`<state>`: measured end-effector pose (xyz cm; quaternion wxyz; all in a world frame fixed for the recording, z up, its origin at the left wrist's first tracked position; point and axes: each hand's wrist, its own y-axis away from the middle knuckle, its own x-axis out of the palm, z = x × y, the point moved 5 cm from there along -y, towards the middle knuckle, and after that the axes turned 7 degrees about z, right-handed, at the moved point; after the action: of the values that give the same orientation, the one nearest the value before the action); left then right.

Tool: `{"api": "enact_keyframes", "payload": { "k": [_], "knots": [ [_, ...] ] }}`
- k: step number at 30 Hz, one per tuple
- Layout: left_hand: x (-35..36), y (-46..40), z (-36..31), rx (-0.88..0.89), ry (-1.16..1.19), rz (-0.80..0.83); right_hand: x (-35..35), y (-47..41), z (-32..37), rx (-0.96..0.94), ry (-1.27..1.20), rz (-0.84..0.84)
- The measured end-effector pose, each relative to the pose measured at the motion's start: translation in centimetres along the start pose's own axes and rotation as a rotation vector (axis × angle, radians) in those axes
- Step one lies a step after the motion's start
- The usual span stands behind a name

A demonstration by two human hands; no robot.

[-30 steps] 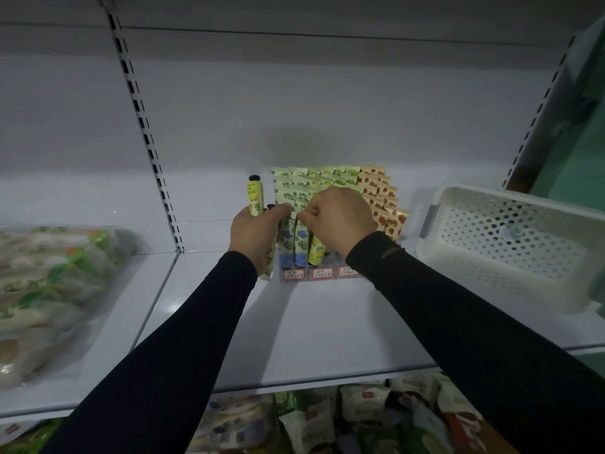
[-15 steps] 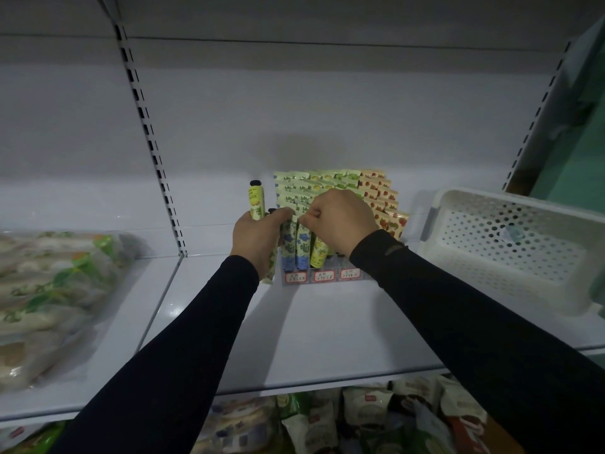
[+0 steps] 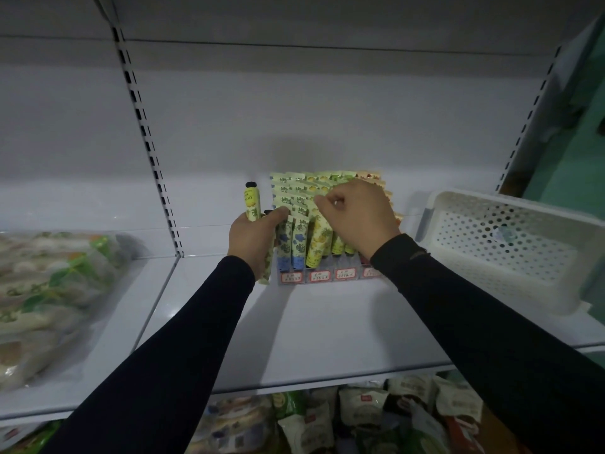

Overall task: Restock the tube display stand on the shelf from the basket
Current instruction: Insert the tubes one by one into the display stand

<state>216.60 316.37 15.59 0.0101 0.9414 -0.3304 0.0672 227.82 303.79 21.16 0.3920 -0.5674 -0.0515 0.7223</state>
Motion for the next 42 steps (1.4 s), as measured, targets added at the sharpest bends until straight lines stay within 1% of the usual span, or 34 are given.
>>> {"api": "enact_keyframes", "payload": {
  "k": [4,7,10,17,27,33,42],
  "knots": [
    [-0.1,0.2,0.0,-0.003,0.005,-0.003,1.0,0.7,-1.4,0.034,0.063,0.093],
    [-0.1,0.5,-0.1,0.001,0.001,-0.005,1.7,0.8,-1.8,0.024,0.046,0.132],
    [0.0,0.6,-0.3,0.002,-0.003,-0.010,2.0,0.6,-1.6,0.008,0.026,0.129],
    [0.2,0.5,-0.3,0.007,-0.038,-0.003,2.1,0.3,-0.7,-0.066,0.068,0.108],
    [0.4,0.4,-0.2,0.000,-0.023,0.031,2.2,0.2,-0.9,-0.031,0.059,0.129],
    [0.4,0.1,-0.1,0.000,-0.023,0.014,2.4,-0.1,-0.7,-0.048,0.079,0.130],
    [0.4,0.2,0.0,-0.006,-0.008,0.009,2.5,-0.1,-0.7,-0.039,0.043,0.151]
  ]
}}
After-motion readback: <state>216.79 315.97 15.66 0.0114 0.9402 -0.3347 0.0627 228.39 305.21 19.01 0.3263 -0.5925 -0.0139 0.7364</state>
